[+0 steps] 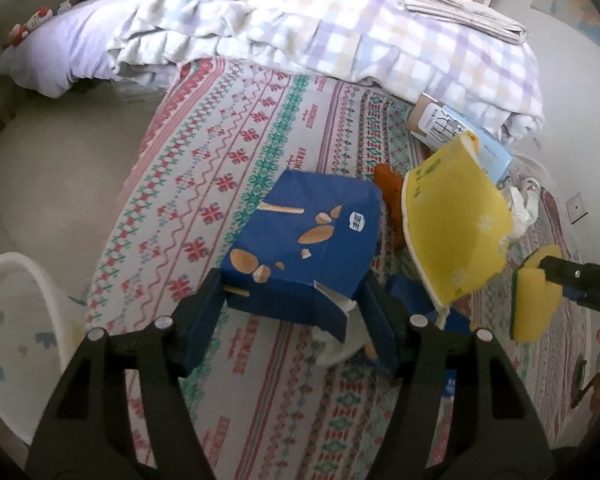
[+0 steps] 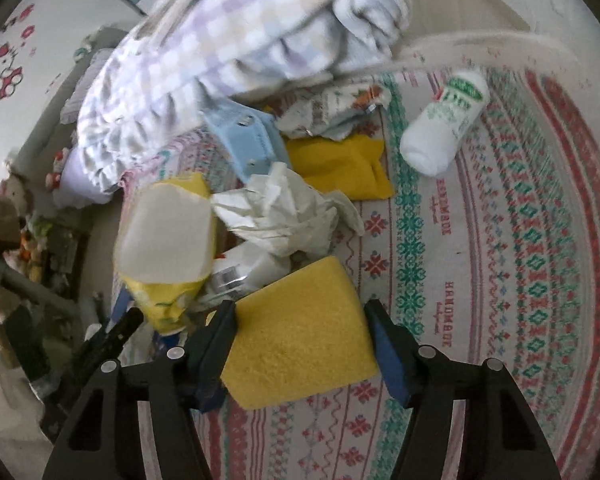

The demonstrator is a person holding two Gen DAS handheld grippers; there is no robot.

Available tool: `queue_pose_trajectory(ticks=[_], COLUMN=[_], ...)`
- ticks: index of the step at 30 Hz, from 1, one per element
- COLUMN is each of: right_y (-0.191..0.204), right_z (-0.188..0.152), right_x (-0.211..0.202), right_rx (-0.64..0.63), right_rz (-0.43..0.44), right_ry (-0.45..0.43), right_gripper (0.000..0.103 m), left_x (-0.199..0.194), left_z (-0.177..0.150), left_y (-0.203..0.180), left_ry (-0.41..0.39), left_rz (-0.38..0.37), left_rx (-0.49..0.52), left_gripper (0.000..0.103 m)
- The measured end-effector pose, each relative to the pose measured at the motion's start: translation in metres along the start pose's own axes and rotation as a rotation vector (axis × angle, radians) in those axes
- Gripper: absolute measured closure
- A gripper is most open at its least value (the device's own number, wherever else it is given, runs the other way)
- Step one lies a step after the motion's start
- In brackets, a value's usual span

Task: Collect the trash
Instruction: 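Release the blue box into the white bin with the left tool while the right tool carries the sponge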

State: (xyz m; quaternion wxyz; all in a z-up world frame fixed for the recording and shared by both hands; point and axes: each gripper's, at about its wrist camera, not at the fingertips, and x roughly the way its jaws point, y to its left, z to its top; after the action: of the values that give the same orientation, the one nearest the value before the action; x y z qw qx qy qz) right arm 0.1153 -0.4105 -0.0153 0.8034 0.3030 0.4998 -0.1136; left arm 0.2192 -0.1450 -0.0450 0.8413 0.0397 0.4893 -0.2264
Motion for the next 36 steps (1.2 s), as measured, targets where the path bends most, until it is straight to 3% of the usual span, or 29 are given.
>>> queue_pose_trajectory(ticks=[1, 2, 7, 18, 36], right_y=[0.001, 0.003, 0.015, 0.064, 0.163], right_z=[-0.002, -0.004, -0.016, -0.049, -0.090], right_x=[-0.005, -0.010, -0.030, -0.051, -0.010], right_rx=[-0.012, -0.025, -0.090, -0.227, -0.401], right_rz=[-0.004, -0.009, -0.016, 0.017, 0.060], right_ry=[-0.008, -0.016, -0.047, -0.079, -0.037], right_gripper=[0.037, 0.037, 0.037, 0.037, 0.036], left_x=[-0.005, -0.010, -0.022, -0.065, -0.107], left_z=[-0.001, -0.002, -0.014, -0.035, -0.068], left_y=[0.001, 0.003, 0.010, 0.028, 0.127], left_ry=[-0.002, -0.004, 0.021, -0.024, -0.035], left_rz=[0.001, 0.004, 0.042, 0.111, 0.251], left_rx=[-0.001, -0.001, 0.000, 0.054, -0.068], left_gripper=[0.037, 0.052, 0.052, 0.052, 0.052])
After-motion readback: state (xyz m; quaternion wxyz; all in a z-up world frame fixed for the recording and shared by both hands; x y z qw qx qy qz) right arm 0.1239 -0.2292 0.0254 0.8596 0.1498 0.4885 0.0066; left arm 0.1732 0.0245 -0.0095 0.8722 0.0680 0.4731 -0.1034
